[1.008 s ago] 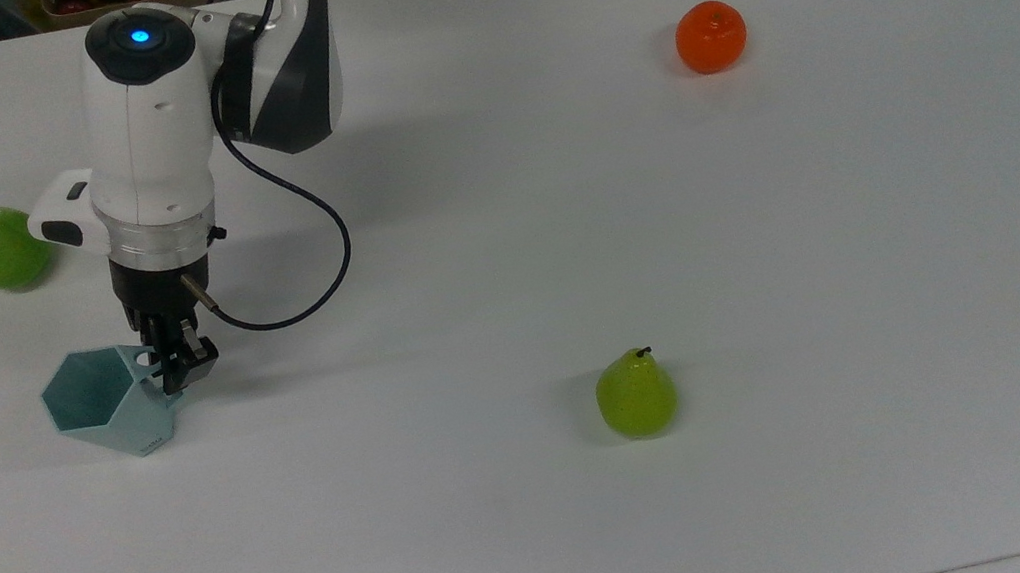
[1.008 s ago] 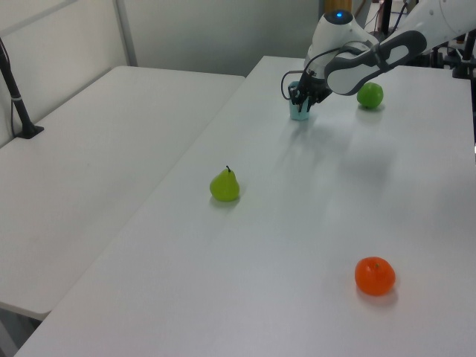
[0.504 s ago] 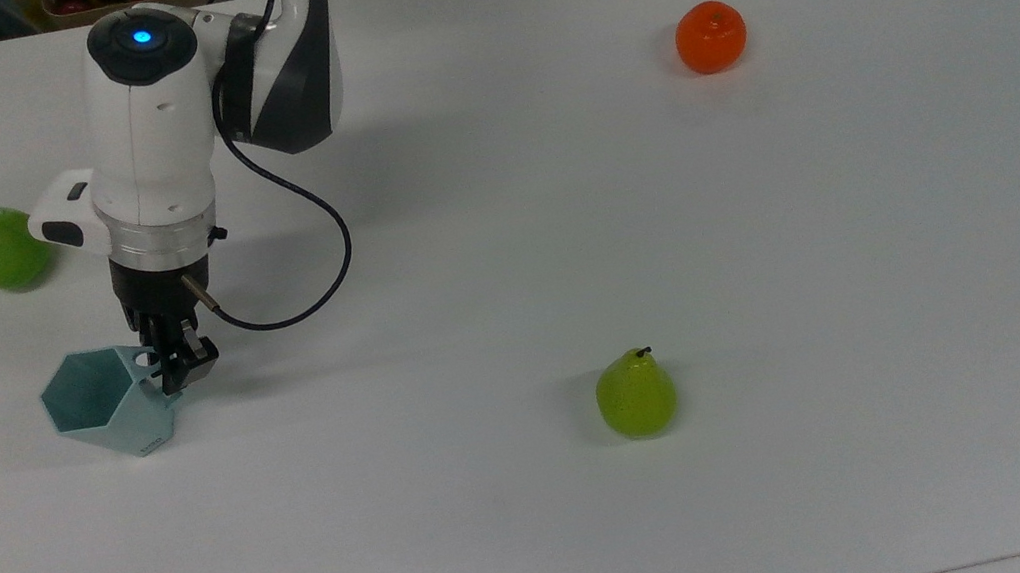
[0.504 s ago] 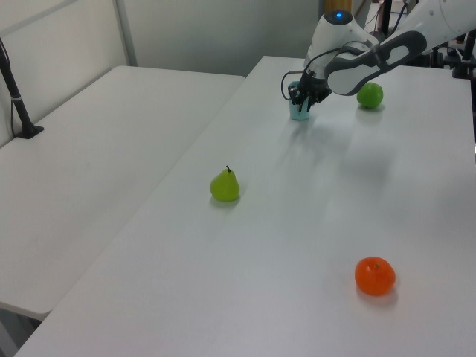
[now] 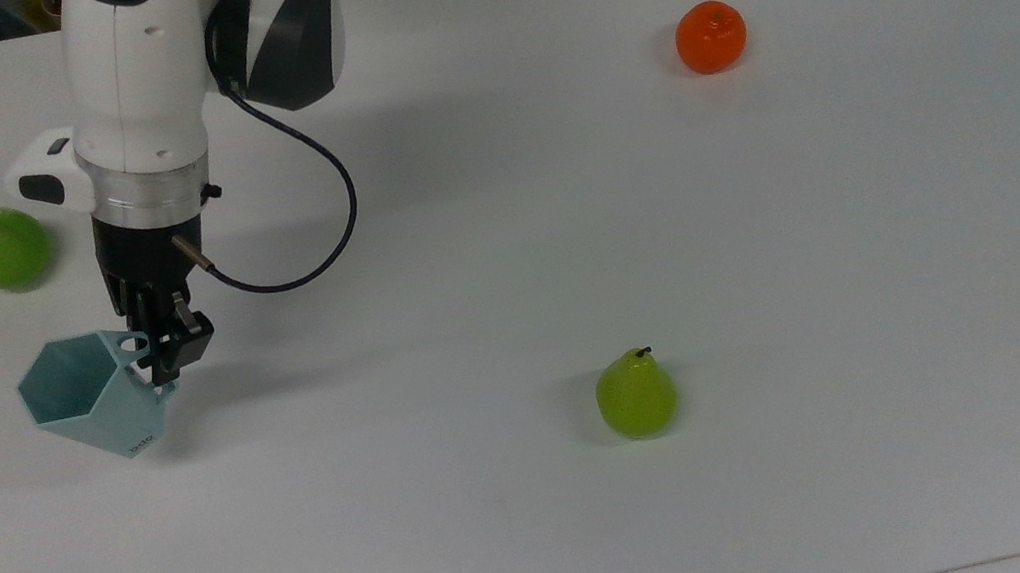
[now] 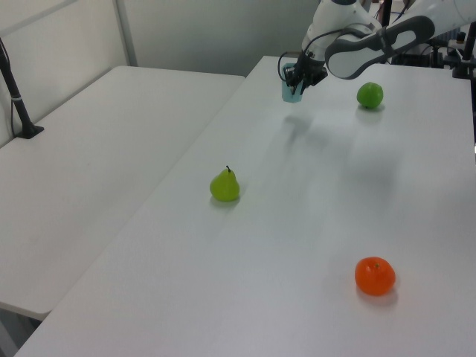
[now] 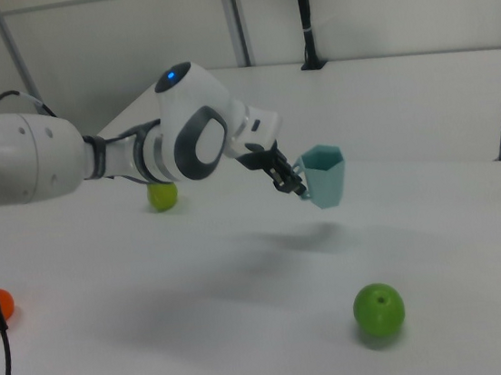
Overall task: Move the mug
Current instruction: 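Lift the mug and carry it toward the orange, turning it upright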
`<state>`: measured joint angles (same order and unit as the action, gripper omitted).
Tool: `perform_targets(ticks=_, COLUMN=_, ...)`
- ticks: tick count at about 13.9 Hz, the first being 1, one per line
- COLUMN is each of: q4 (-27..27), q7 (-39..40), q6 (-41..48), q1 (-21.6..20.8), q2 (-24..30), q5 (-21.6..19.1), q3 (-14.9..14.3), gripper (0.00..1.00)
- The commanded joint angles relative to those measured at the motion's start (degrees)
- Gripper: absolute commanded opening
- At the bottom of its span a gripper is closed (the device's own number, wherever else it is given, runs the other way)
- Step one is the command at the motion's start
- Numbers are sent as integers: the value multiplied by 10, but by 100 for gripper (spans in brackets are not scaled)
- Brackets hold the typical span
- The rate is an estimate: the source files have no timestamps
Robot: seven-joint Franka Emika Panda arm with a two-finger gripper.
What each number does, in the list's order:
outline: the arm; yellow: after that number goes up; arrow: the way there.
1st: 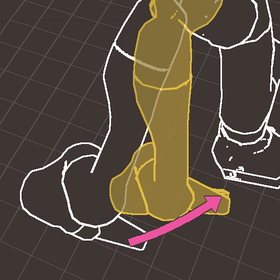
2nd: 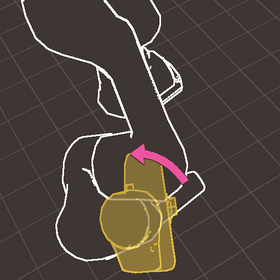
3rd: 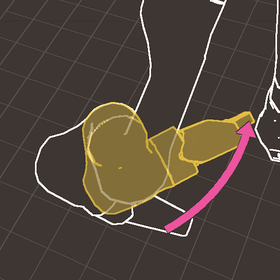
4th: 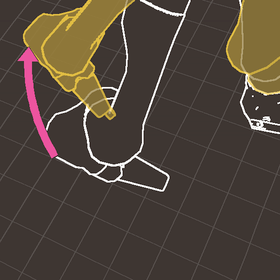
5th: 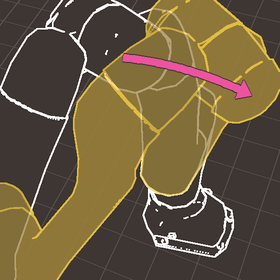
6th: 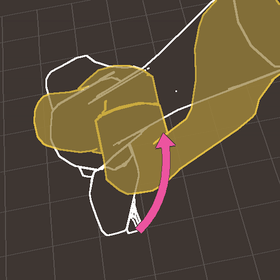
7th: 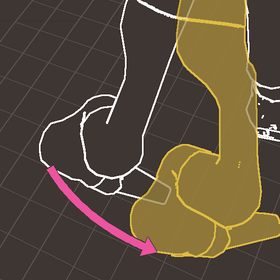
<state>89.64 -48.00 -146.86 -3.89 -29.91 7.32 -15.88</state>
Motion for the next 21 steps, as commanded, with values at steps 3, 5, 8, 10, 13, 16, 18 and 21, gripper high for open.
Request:
perform_targets(ticks=3, q4=41, q7=88, q6=176, q1=-4, q2=163, q5=10, q3=74, gripper=1)
perform_targets(ticks=5, q4=70, q7=143, q6=241, q1=-21, q2=225, q5=4, q3=92, gripper=1)
perform_targets(ticks=8, q4=169, q7=267, q6=289, q1=-59, q2=331, q5=-6, q3=92, gripper=1)
perform_targets(ticks=10, q4=211, q7=390, q6=342, q1=-62, q2=382, q5=-41, q3=92, gripper=1)
perform_targets(ticks=13, q4=243, q7=546, q6=401, q1=-58, q2=420, q5=-64, q3=87, gripper=2)
perform_targets(ticks=16, q4=354, q7=614, q6=326, q1=-37, q2=442, q5=-64, q3=79, gripper=2)
perform_targets(ticks=18, q4=407, q7=619, q6=222, q1=-20, q2=434, q5=-64, q3=74, gripper=2)
perform_targets(ticks=21, q4=427, q7=657, q6=178, q1=-8, q2=392, q5=-64, q3=71, gripper=2)
